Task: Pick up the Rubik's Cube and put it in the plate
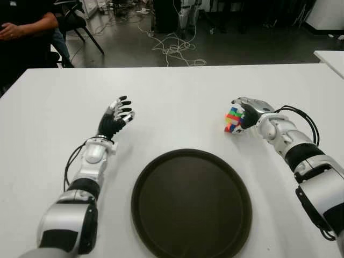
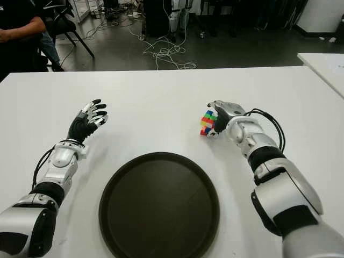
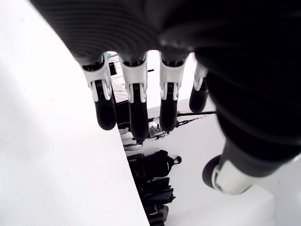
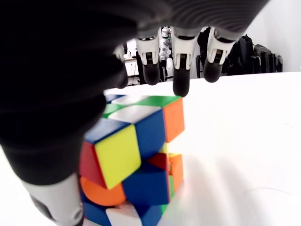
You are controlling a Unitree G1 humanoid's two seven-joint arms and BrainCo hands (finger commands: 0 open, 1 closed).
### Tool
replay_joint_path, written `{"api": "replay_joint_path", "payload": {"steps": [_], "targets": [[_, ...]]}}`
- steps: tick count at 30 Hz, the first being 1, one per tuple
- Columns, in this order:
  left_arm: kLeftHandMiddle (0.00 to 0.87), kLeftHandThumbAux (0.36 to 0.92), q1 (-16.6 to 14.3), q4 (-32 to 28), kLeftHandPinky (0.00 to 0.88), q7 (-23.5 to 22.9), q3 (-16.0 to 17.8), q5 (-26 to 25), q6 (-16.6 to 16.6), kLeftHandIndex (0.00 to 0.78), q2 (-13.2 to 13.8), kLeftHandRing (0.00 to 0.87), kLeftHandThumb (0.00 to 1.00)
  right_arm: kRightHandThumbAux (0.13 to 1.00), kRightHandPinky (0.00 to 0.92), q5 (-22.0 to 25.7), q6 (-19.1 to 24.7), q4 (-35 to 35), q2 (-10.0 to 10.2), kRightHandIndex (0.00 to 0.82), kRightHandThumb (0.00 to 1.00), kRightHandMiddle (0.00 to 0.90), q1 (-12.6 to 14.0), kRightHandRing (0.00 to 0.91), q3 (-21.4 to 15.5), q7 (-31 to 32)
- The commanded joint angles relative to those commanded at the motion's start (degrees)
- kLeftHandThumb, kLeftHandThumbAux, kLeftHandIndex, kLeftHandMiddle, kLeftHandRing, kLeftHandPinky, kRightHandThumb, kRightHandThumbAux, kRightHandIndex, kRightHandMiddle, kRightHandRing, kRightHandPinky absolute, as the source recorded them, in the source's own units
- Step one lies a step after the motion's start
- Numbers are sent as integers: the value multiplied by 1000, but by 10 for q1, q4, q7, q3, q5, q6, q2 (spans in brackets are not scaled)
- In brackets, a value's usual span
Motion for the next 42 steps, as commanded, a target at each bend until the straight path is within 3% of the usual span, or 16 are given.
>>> {"api": "replay_joint_path", "payload": {"steps": [11, 24, 32, 42], "targets": [[196, 723, 0, 0, 196, 5, -2, 3, 0, 112, 1, 197, 170, 806, 216, -4, -17, 9, 0, 146, 0, 146, 3, 178, 7, -4], [194, 731, 2, -2, 194, 9, -2, 3, 0, 110, 0, 196, 179, 842, 242, 5, -28, 9, 4, 219, 0, 195, 7, 210, 4, 1], [193, 697, 0, -2, 179, 11, -3, 3, 4, 108, -1, 196, 156, 882, 347, 9, -38, 12, 7, 311, 0, 289, 10, 304, 3, 6], [189, 701, 0, -3, 178, 7, 0, -1, 6, 102, -2, 188, 165, 914, 432, 9, -41, 15, 10, 345, 0, 384, 11, 422, 2, 4]]}}
